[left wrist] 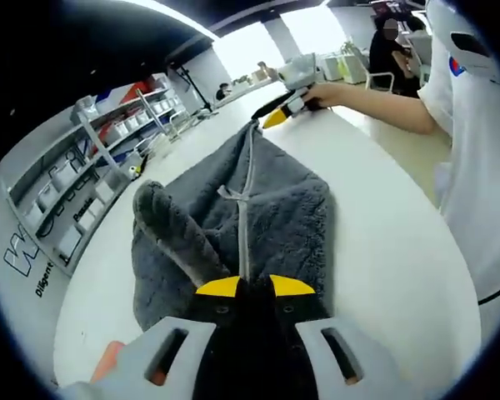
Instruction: Open the folded towel by lifting each exposed corner and separating the folded layers until the towel lies flat within the target outline without major curled edges
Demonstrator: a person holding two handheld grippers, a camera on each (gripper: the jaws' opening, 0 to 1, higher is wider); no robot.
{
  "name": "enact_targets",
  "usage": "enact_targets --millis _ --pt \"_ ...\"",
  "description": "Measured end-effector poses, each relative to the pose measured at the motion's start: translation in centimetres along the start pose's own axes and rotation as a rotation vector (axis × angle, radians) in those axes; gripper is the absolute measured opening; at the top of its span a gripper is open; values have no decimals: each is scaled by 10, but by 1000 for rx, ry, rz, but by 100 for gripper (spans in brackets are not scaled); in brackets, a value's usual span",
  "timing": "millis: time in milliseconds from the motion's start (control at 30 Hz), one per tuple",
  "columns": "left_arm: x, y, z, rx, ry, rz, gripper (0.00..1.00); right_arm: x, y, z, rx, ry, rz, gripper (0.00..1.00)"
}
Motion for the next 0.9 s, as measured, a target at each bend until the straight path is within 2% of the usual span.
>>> enact_targets --millis 100,200,367,467,633,800,900 --pt "-1 1 -2 0 -9 -18 11 0 0 0 -1 0 0 91" --pt "-5 5 -10 -6 -46 -61 11 0 0 0 -1 0 0 91" --pt "-11 19 -28 -6 -151 -217 13 0 -1 0 -1 -2 0 91" --pt "-9 29 -39 -14 -206 -317 18 0 0 0 -1 -2 -1 91" --pt "-2 38 -54 -21 -262 -407 26 -1 1 0 -2 -2 -2 91" --pt "6 42 -62 -29 -285 -474 35 -1 0 0 -2 -3 -1 91" --pt "9 42 -64 -39 -295 -503 47 -1 0 0 -3 -3 -1 91"
Point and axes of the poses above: the point that each gripper's makers call its tool centre point, and the gripper's own axes: z roughly forward along the fingers, y roughly to its left, x roughly out of its underside, the point moved 9 cm from there along -z, roughly backward along the fingers, and after that the axes turned 9 degrees about -z, right-handed, at the moved point
